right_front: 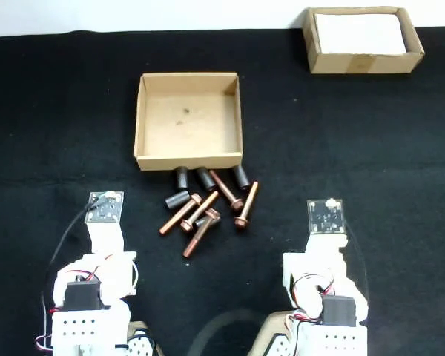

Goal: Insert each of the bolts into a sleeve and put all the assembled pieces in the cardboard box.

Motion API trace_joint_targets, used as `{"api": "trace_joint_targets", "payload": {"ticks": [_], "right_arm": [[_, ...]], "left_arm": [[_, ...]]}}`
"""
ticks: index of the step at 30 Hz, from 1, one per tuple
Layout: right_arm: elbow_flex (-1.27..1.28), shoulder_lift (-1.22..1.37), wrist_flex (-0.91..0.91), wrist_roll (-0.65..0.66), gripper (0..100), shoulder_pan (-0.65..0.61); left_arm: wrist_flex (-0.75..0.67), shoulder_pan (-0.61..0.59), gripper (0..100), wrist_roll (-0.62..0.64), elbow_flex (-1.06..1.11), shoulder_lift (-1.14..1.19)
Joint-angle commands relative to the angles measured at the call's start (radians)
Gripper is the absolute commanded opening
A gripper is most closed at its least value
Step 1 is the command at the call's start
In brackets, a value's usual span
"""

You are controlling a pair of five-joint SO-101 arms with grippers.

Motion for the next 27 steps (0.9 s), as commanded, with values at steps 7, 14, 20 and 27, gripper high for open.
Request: {"api": "trace_joint_targets", "payload": {"ticks": [7, 14, 20, 27], "right_arm": [[0.127, -0.007, 0.007, -0.002, 0.6, 0.008], [0.127, -0.007, 0.007, -0.002, 0.6, 0.008], [0.127, -0.007, 0.007, -0.002, 0.6, 0.008], [0.127, -0.007, 0.007, -0.002, 0.6, 0.008]], "left_arm": [[-0.002, -0.001, 1, -0.008, -0.01, 0.008], [-0.002, -0.002, 1, -0.008, -0.01, 0.008], [-0.078, -0.01, 1, -0.011, -0.019, 0.007], [-0.072, -0.007, 1, -0.012, -0.295, 0.012]]}}
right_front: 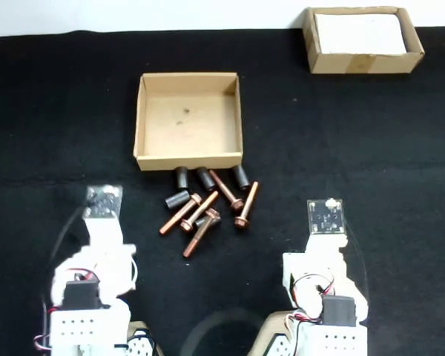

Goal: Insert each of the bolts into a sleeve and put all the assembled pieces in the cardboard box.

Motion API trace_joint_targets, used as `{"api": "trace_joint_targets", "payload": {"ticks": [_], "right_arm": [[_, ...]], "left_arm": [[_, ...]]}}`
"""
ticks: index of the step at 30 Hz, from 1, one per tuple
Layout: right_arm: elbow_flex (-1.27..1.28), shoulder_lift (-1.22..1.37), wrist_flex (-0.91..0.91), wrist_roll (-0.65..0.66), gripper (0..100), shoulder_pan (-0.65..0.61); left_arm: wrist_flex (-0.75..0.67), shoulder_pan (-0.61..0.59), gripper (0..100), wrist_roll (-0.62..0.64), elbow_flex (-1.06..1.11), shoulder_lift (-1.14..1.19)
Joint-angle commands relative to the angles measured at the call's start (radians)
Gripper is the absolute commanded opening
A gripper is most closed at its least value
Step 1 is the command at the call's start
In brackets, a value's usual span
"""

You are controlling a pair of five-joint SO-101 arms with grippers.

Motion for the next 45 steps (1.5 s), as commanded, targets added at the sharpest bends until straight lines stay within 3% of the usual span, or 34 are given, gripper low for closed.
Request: {"api": "trace_joint_targets", "payload": {"ticks": [1, 10, 16, 22, 35, 40, 45], "right_arm": [[0.127, -0.007, 0.007, -0.002, 0.6, 0.008], [0.127, -0.007, 0.007, -0.002, 0.6, 0.008], [0.127, -0.007, 0.007, -0.002, 0.6, 0.008], [0.127, -0.007, 0.007, -0.002, 0.6, 0.008], [0.127, -0.007, 0.007, -0.006, 0.6, -0.025], [0.117, -0.007, -0.001, -0.002, 0.6, -0.133], [-0.058, -0.007, -0.099, -0.002, 0.6, -0.127]], "left_arm": [[-0.005, -0.004, 1, -0.008, -0.222, 0.007], [0.434, 0.116, 1, 0.0, -0.667, 0.093], [0.534, 0.122, 1, 0.0, -0.866, 0.357], [0.545, 0.127, 1, 0.0, -0.952, 0.565], [0.543, 0.128, 1, -0.002, -0.949, 0.43], [0.543, 0.128, 1, -0.002, -0.941, 0.372], [0.485, 0.128, 1, -0.002, -0.851, 0.372]]}}
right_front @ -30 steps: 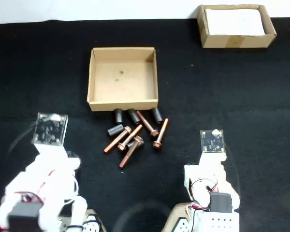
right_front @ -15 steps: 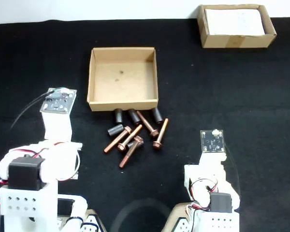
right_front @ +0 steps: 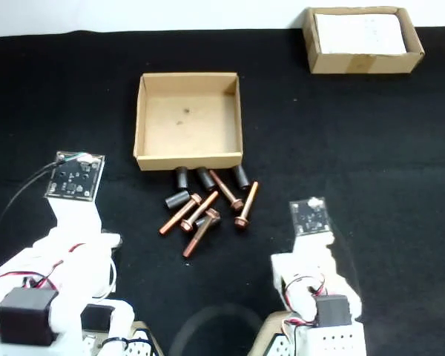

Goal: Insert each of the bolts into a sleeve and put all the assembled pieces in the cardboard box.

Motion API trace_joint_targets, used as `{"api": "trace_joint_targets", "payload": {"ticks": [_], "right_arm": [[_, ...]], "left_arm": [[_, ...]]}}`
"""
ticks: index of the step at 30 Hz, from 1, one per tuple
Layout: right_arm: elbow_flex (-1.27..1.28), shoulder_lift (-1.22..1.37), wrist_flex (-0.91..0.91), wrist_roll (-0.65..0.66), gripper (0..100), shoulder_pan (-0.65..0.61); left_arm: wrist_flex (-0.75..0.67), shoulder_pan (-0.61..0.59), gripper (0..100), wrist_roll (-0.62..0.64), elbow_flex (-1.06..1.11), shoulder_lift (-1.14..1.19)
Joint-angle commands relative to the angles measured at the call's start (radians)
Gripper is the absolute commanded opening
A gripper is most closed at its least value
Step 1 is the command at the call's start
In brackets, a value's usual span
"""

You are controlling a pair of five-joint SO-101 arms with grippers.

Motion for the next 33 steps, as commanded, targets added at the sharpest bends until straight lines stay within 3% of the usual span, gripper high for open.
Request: {"api": "trace_joint_targets", "payload": {"ticks": [1, 8, 15, 20, 26, 29, 33], "right_arm": [[-0.125, -0.005, -0.065, -0.002, 0.6, 0.007], [-0.581, 0.203, -0.047, -0.002, 0.6, 0.012], [-1.191, 0.848, 0.321, 0.002, 0.6, -0.019], [-1.517, 1.187, 0.503, 0.143, 0.6, -0.157], [-1.65, 1.4, 0.427, 0.189, 0.6, -0.249], [-1.652, 1.524, 0.346, 0.189, 1.1, -0.251], [-1.661, 1.695, 0.255, 0.187, 11.0, -0.252]], "left_arm": [[-0.06, 0.015, 1, 0.0, 0.064, -0.004], [-0.137, 0.015, 1, 0.002, 0.231, -0.004], [-0.302, 0.015, 1, 0.002, 0.292, -0.004], [-0.509, -0.004, 1, 0.002, 0.404, -0.004], [-0.667, -0.027, 1, 0.011, 0.57, -0.004], [-0.726, -0.028, 1, 0.13, 0.63, -0.004], [-0.868, -0.028, 1, 0.245, 0.717, -0.004]]}}
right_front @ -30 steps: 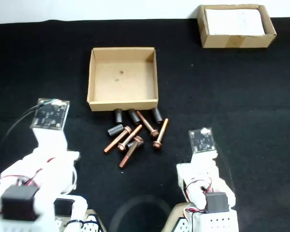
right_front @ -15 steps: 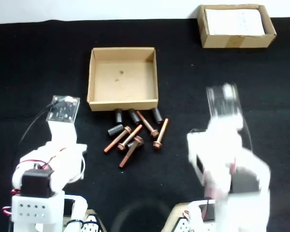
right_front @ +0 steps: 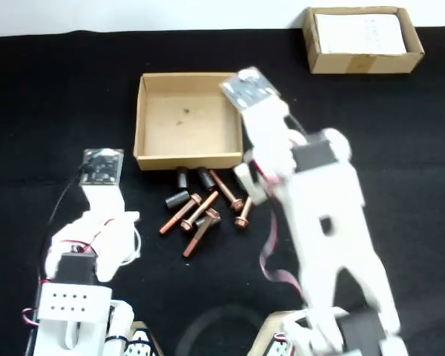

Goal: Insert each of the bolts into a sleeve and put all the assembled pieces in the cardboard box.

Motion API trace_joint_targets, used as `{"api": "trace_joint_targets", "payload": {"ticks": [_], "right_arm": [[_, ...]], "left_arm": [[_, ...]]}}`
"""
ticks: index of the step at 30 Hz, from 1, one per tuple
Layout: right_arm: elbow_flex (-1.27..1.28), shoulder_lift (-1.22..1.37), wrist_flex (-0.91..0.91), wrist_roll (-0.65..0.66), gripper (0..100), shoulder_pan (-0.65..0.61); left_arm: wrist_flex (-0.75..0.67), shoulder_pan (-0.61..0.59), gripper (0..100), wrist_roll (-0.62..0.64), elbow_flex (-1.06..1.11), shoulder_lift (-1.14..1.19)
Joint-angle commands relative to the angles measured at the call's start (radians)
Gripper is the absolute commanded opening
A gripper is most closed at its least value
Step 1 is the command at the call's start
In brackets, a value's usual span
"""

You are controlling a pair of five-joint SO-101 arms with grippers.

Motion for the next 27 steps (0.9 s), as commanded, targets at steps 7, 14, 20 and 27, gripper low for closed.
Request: {"api": "trace_joint_targets", "payload": {"ticks": [7, 14, 20, 27], "right_arm": [[-0.041, 0.314, -0.277, 0.005, 9.4, -0.008], [-0.053, 0.479, -0.423, 0.005, 8.9, -0.007], [-0.134, 0.578, -0.43, 0.005, 8.9, 0.035], [-0.14, 0.633, -0.417, 0.009, 9.1, 0.038]], "left_arm": [[-0.226, -0.013, 1, 0.097, 0.156, -0.007], [-0.31, -0.013, 1, 0.041, 0.18, -0.007], [-0.311, -0.013, 1, 0.035, 0.18, -0.007], [-0.313, -0.013, 1, 0.034, 0.18, -0.007]]}}
